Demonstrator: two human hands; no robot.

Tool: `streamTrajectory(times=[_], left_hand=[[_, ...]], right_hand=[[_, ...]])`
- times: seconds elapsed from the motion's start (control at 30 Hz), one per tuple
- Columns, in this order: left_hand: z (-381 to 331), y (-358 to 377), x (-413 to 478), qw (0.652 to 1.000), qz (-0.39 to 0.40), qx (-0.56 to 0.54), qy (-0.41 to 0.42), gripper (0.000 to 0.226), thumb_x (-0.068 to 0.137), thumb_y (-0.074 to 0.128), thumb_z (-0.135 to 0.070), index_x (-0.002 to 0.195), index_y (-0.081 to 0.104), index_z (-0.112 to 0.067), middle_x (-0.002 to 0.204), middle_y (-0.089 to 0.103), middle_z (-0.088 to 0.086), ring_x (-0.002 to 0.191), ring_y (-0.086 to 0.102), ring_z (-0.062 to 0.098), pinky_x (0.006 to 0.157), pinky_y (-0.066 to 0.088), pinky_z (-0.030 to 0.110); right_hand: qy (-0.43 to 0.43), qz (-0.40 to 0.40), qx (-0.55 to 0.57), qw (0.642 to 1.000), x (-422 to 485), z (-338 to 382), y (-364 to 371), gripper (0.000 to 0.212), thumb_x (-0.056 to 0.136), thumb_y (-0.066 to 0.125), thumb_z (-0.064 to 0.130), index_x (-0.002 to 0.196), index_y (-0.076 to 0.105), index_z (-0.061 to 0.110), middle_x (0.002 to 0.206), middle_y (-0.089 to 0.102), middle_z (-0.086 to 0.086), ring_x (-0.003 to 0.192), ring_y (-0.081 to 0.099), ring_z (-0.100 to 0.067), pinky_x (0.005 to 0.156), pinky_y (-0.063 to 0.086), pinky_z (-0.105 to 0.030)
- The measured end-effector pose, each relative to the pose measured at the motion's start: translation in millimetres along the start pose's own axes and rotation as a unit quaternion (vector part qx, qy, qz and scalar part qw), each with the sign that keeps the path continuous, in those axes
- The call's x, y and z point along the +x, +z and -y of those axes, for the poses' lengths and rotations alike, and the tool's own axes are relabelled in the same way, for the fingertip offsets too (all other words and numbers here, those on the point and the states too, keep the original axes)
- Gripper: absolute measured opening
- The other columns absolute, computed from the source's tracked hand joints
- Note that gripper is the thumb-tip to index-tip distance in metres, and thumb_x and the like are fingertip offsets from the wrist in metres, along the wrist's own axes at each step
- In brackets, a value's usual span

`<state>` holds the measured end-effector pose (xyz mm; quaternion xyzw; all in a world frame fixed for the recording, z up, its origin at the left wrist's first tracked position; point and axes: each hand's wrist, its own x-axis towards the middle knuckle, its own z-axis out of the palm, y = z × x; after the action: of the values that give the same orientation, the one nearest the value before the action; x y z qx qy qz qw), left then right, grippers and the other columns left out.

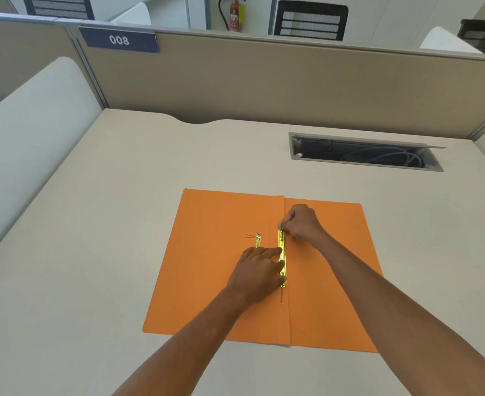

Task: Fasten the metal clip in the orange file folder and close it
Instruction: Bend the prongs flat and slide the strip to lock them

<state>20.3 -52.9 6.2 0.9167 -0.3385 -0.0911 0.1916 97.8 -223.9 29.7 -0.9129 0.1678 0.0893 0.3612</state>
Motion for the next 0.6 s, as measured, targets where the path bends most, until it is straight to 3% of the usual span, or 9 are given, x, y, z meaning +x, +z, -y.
streamTrajectory(times=[0.13, 0.2, 0.3, 0.43, 0.53, 0.6], left_hand=[[-0.6, -0.4, 0.1, 1.0, -0.001, -0.002, 0.003, 0.034, 0.091, 0.054, -0.038, 0.117, 0.067, -0.021, 0.15, 0.042, -0.005, 0.135, 0.038, 0.019, 0.113, 0.024, 0.041], [0.3, -1.1, 0.1, 1.0, 0.0, -0.006, 0.001, 0.033, 0.091, 0.054, -0.038, 0.116, 0.067, -0.022, 0.15, 0.042, -0.006, 0.135, 0.038, 0.019, 0.113, 0.024, 0.04], [1.6, 0.7, -0.2, 1.0, -0.003, -0.023, -0.005, 0.032, 0.09, 0.054, -0.039, 0.116, 0.067, -0.023, 0.149, 0.043, -0.007, 0.134, 0.039, 0.018, 0.113, 0.022, 0.038], [1.9, 4.4, -2.0, 0.999, -0.02, -0.045, -0.009, 0.03, 0.089, 0.054, -0.039, 0.114, 0.067, -0.027, 0.147, 0.045, -0.01, 0.132, 0.04, 0.017, 0.112, 0.021, 0.035], [6.0, 7.2, -2.5, 0.998, -0.027, -0.056, -0.002, 0.029, 0.089, 0.055, -0.04, 0.113, 0.066, -0.027, 0.146, 0.046, -0.01, 0.132, 0.042, 0.014, 0.112, 0.022, 0.035], [8.5, 9.5, -3.5, 0.998, -0.025, -0.057, 0.003, 0.03, 0.089, 0.054, -0.041, 0.114, 0.065, -0.029, 0.147, 0.046, -0.01, 0.133, 0.042, 0.012, 0.112, 0.023, 0.035]], right_hand=[[0.05, -0.007, 0.045, 0.998, -2.9, 2.3, -1.6, 0.026, 0.077, 0.079, 0.012, 0.07, 0.055, 0.007, 0.068, 0.069, -0.02, 0.051, 0.064, -0.027, 0.049, 0.054, -0.032], [0.051, -0.014, 0.058, 0.997, -7.4, 1.2, -1.7, 0.026, 0.078, 0.079, 0.015, 0.069, 0.056, 0.006, 0.067, 0.07, -0.02, 0.049, 0.062, -0.025, 0.046, 0.053, -0.029], [0.043, -0.023, 0.076, 0.996, -18.9, -5.1, -1.7, 0.027, 0.083, 0.074, 0.026, 0.074, 0.059, 0.004, 0.069, 0.071, -0.022, 0.052, 0.062, -0.027, 0.053, 0.053, -0.033], [0.016, -0.064, 0.019, 0.998, -40.8, -12.8, 2.1, 0.021, 0.087, 0.066, 0.025, 0.079, 0.065, 0.005, 0.08, 0.07, -0.013, 0.077, 0.066, -0.03, 0.069, 0.054, -0.04], [0.026, -0.089, -0.035, 0.995, -63.8, -19.2, 6.6, 0.011, 0.087, 0.062, 0.02, 0.085, 0.066, 0.011, 0.098, 0.066, -0.007, 0.09, 0.062, -0.027, 0.075, 0.053, -0.038], [0.055, -0.106, -0.08, 0.99, -80.8, -30.9, 4.5, 0.014, 0.088, 0.06, 0.022, 0.097, 0.066, 0.012, 0.113, 0.06, -0.01, 0.102, 0.058, -0.029, 0.084, 0.049, -0.039]])
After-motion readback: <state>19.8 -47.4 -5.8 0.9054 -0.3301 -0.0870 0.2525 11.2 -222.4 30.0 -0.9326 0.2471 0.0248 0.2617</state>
